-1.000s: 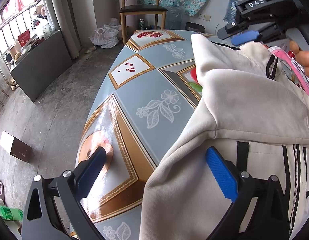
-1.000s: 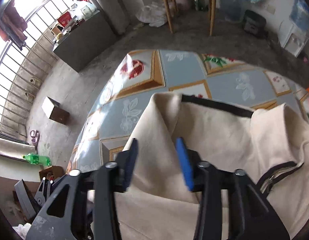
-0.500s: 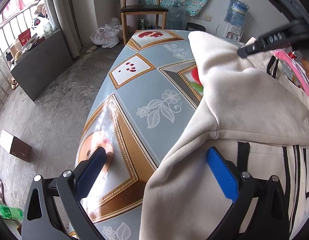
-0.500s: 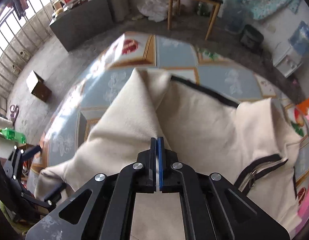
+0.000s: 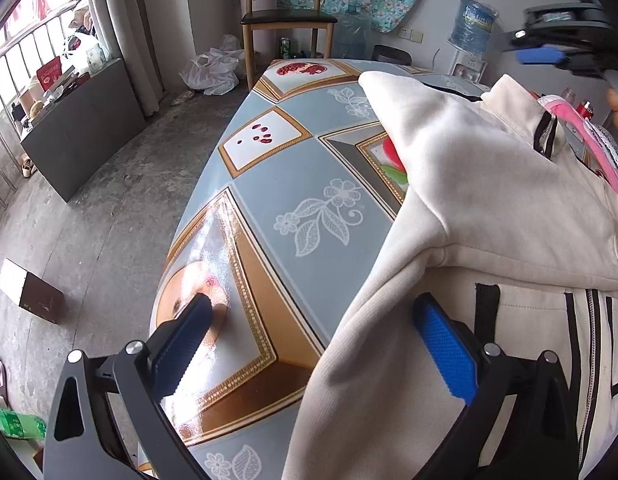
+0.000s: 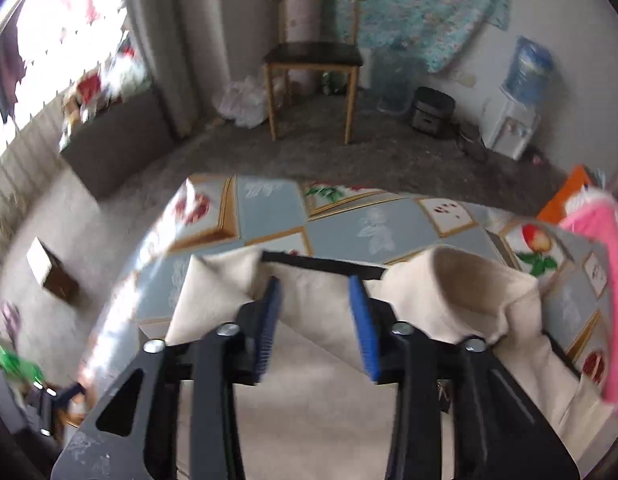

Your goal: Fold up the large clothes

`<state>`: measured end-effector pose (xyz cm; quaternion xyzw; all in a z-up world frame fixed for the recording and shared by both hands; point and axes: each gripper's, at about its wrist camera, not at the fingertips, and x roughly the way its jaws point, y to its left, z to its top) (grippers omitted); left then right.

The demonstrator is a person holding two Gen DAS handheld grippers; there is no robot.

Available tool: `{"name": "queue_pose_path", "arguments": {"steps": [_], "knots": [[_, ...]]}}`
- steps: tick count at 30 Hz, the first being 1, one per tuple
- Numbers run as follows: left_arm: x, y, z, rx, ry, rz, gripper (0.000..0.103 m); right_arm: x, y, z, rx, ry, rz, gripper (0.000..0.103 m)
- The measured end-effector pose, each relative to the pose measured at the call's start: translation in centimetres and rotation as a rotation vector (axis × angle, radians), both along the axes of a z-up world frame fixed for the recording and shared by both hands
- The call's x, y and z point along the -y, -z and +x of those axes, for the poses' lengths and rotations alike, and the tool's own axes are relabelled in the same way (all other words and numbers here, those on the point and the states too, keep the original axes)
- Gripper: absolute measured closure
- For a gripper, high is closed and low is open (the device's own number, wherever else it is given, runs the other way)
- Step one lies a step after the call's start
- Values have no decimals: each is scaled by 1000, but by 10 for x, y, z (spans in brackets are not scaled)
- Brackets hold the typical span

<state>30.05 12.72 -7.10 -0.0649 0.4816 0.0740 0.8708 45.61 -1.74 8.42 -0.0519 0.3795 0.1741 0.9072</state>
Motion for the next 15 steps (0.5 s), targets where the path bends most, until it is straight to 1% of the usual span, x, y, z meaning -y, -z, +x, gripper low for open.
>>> {"name": "queue_pose_path", "arguments": {"steps": [2, 4, 6, 8, 10, 11, 13, 14, 15], "knots": [[0, 1, 0, 0, -1, -2, 4, 60, -20, -7, -26, 64, 120, 50], [0, 0, -1, 0, -2, -4, 4, 121, -24, -19, -75, 151, 169, 48], [-1, 0, -1, 0, -2, -3, 4, 175, -12, -32, -148, 253, 196, 48], [-1, 0, -1, 0, -2, -6, 4, 217, 11, -46, -226, 348, 190, 48], [0, 0, -1, 0, -1, -3, 4, 246, 38, -60, -286, 418, 170, 47], [0, 0, -1, 0, -2, -3, 4, 256, 50, -67, -315, 432, 180, 48], [-1, 0, 0, 0, -2, -5, 4, 266, 71, -75, -364, 433, 212, 61], [0, 0, -1, 0, -2, -4, 4, 268, 81, -77, -387, 428, 213, 62], [0, 0, -1, 0, -2, -4, 4, 267, 88, -80, -391, 423, 199, 64]]}}
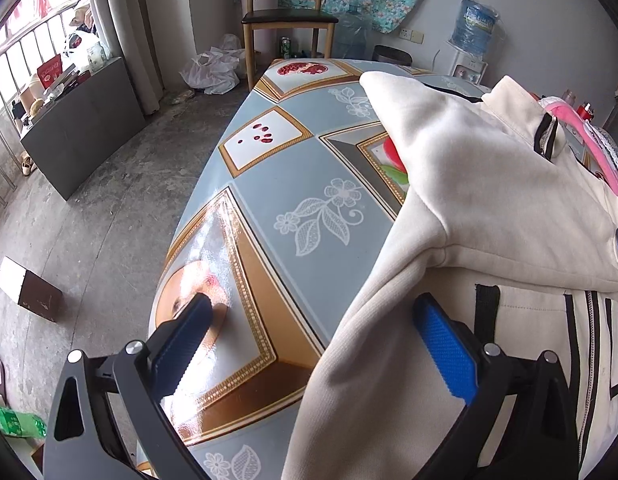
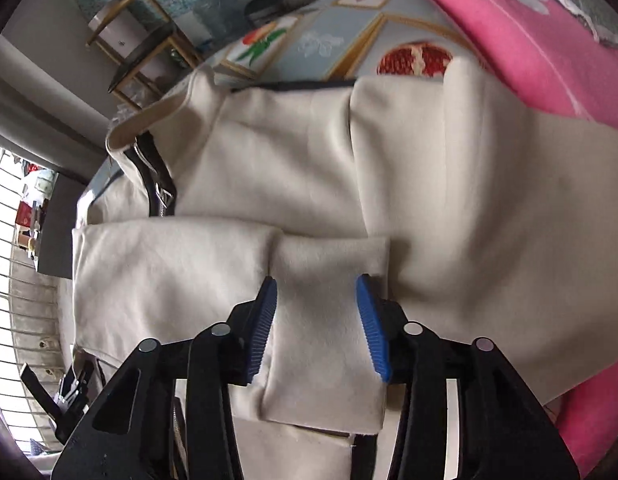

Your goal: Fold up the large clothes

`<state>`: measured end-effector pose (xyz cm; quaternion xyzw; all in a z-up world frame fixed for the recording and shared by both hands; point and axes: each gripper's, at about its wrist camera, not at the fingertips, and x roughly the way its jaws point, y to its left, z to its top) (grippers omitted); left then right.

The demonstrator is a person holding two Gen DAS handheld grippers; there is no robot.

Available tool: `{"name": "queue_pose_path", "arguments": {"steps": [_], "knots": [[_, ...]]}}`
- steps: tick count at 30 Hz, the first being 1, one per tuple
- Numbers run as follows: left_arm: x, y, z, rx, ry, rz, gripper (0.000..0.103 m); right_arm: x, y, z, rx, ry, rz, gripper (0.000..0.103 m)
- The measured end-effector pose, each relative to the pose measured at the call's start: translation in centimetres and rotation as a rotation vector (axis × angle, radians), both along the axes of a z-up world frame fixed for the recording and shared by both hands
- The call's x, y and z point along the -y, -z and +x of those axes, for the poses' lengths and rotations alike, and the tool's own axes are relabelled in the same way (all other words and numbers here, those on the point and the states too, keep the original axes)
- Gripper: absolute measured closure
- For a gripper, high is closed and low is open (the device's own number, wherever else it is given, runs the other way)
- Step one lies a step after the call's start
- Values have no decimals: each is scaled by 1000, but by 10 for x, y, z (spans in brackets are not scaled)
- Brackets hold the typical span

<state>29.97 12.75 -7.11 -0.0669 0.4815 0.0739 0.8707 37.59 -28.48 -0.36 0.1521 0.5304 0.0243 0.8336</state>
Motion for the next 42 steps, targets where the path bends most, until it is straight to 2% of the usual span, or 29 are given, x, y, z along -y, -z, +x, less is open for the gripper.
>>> {"name": "queue_pose_path", "arguments": {"steps": [1, 3, 4, 7, 9, 10, 11, 12, 13, 16, 20, 23, 24, 25, 28, 32, 34, 36, 39, 40, 42], "knots": [[0, 0, 0, 0, 0, 1, 4, -4, 1, -3, 18, -13, -38, 74], [-1, 0, 0, 0, 0, -2, 4, -13, -1, -6, 36, -44, -116, 102], [0, 0, 0, -1, 0, -4, 4, -15, -4, -6, 47, -62, -116, 103], [1, 0, 0, 0, -1, -1, 4, -23, -33, -14, 161, -83, -183, 103], [0, 0, 0, -1, -1, -3, 4, -23, -48, -18, 204, -83, -170, 102], [0, 0, 0, -1, -1, -6, 4, -21, -51, -19, 205, -77, -159, 97], [0, 0, 0, -1, -1, -7, 4, -19, -50, -18, 196, -65, -142, 92], [1, 0, 0, -2, -1, -10, 4, -13, -47, -19, 176, -57, -109, 68], [0, -1, 0, -2, -2, -12, 4, -12, -40, -17, 159, -50, -78, 54], [-2, -1, 0, -1, -3, -17, 4, -7, -23, -28, 122, -28, -32, 53], [-3, -1, 0, -2, -6, -27, 4, 6, 4, -42, 28, 24, 61, 56], [-4, -1, 1, -1, -7, -27, 4, 8, 11, -45, 24, 40, 39, 75], [-4, -1, 1, -1, -7, -28, 4, 6, 10, -45, 29, 33, 22, 90], [-4, 0, 1, -1, -7, -29, 4, 2, 10, -45, 33, 13, 0, 97], [-4, 0, 1, -1, -7, -30, 4, -7, 2, -45, 57, -27, -56, 98], [-4, 0, 1, -1, -7, -29, 4, -7, -41, -50, 209, -39, -21, 99], [-4, 0, 1, -1, -7, -28, 4, -7, -56, -52, 249, -45, -28, 99], [-4, 0, 1, -1, -6, -29, 4, -5, -51, -49, 233, -39, -32, 99], [-6, -2, -1, 8, -5, -37, 4, 4, -16, -42, 146, -26, -62, 98], [-8, -5, -3, 24, -2, -52, 4, 7, -4, -40, 113, -29, -64, 96], [-13, -15, -11, 51, 6, -82, 4, 11, 2, -42, 109, -26, -81, 91]]}}
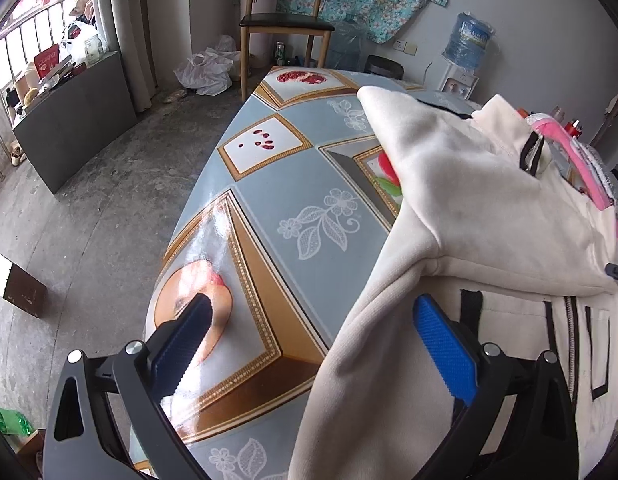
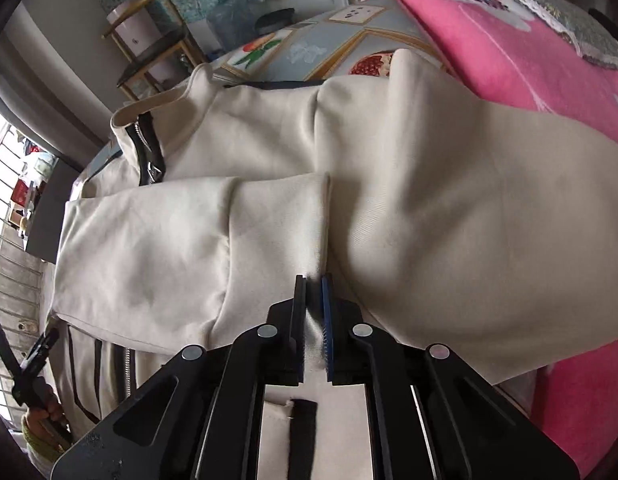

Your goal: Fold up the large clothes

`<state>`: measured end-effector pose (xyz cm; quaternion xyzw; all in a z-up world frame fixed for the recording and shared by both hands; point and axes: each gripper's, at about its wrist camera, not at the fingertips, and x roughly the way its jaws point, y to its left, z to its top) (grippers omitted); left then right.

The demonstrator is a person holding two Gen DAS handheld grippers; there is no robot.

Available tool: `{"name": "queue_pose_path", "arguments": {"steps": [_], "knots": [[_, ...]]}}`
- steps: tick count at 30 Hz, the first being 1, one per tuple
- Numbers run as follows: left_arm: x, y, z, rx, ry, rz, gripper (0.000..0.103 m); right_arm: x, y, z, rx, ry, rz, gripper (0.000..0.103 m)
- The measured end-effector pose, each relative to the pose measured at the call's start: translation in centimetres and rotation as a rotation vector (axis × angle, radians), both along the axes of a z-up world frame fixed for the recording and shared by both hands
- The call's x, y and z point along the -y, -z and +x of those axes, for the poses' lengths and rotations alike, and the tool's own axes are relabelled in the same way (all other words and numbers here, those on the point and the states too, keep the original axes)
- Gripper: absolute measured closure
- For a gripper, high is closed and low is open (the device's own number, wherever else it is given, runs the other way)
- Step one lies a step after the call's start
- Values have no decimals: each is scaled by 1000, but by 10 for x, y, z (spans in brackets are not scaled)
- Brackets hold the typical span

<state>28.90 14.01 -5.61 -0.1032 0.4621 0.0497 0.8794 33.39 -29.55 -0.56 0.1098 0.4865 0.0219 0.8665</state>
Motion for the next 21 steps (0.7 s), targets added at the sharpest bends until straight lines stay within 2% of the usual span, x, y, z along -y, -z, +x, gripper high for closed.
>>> {"name": "queue_pose_path", "arguments": {"steps": [2, 3, 4, 6, 9, 13, 15, 17, 19, 21], "knots": [[-5, -19, -11, 50, -9, -10, 4, 4, -12, -8, 55, 21, -18, 86], [-7, -29, -16, 77, -8, -16, 4, 3, -20, -12, 79, 23, -34, 80], [-7, -43, -21, 111, -7, -21, 4, 0, -28, -15, 103, 10, -48, 74], [-2, -65, -21, 162, 10, -14, 4, -17, -39, -20, 148, -46, -90, 69], [22, -78, 3, 137, 69, 2, 4, -51, -29, -17, 139, -153, -123, 68], [68, -68, 41, 76, 159, 28, 4, -81, 13, -9, 50, -204, -193, 67], [88, -58, 56, 43, 190, 35, 4, -81, 13, -16, 70, -211, -215, 66], [106, -45, 69, 22, 217, 34, 4, -64, -1, -26, 81, -197, -125, 57], [117, -33, 79, 1, 225, 46, 4, -29, -20, -41, 123, -150, -21, 38], [126, -19, 89, -27, 222, 68, 4, 11, -36, -56, 156, -58, 29, 36]]}}
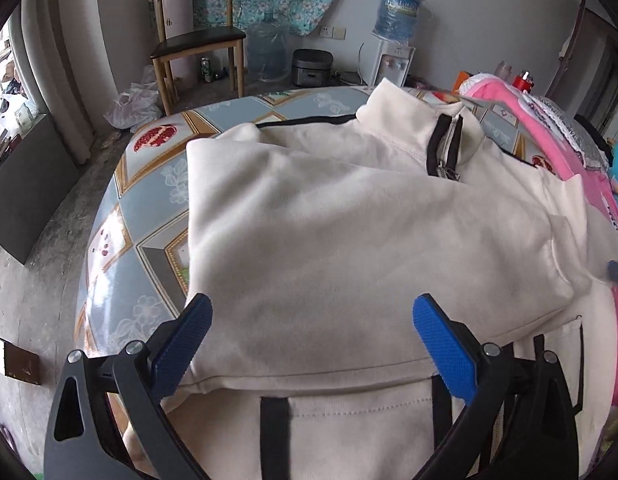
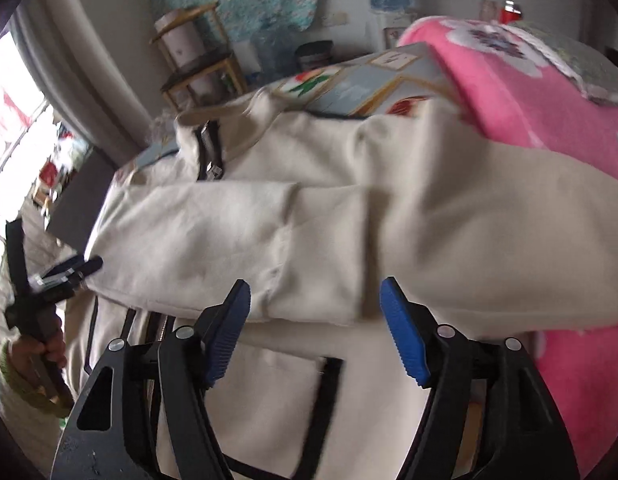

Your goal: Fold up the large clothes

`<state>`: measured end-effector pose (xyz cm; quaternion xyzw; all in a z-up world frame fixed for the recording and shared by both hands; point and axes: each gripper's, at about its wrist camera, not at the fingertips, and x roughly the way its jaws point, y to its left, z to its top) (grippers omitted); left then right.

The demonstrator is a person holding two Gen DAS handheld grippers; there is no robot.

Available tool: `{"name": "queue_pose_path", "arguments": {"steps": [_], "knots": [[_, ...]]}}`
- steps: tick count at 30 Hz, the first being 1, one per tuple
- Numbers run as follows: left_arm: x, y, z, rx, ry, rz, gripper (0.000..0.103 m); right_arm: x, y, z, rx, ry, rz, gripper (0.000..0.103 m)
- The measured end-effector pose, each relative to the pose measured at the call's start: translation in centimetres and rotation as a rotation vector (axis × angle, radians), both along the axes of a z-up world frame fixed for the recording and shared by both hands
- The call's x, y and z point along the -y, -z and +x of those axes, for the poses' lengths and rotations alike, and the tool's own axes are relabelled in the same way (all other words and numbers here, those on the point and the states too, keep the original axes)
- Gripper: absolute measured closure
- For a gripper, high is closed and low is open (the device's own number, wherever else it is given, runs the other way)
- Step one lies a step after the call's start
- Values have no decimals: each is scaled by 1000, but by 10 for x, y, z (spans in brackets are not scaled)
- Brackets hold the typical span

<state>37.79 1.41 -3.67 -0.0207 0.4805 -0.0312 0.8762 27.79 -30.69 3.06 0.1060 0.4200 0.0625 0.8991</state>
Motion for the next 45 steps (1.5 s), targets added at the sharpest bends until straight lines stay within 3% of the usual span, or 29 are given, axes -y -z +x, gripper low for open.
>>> {"name": "queue_pose_path", "arguments": {"steps": [5, 9, 11, 15, 20, 21, 22, 28, 34, 37, 41, 45], "knots": [[8, 26, 7, -44, -7, 45, 4, 159, -20, -44, 26, 345, 121, 35], [11, 32, -1, 26, -7, 70, 4, 286, -2, -86, 25, 671, 312, 35], [10, 32, -3, 36, -10, 70, 4, 331, 15, -99, 20, 778, 410, 35], [10, 32, -2, 33, -14, 69, 4, 381, 48, -101, -18, 881, 510, 46], [11, 32, -2, 34, -14, 68, 4, 397, 67, -89, -27, 918, 495, 73], [11, 32, -2, 34, -14, 69, 4, 396, 64, -85, -22, 911, 479, 85], [10, 32, -2, 34, -14, 69, 4, 393, 58, -83, -8, 895, 459, 91], [11, 32, -2, 34, -14, 69, 4, 334, -33, -84, 187, 741, 224, 92], [10, 32, -2, 34, -14, 69, 4, 216, -148, -71, 410, 408, 176, 93], [10, 32, -2, 32, -13, 67, 4, 145, -184, -58, 475, 224, 193, 94], [1, 22, -5, 48, -44, 35, 4, 53, -201, -24, 477, 22, 226, 94], [-15, 2, -23, 75, -61, 7, 4, -34, -182, 15, 404, -122, 251, 94]]}}
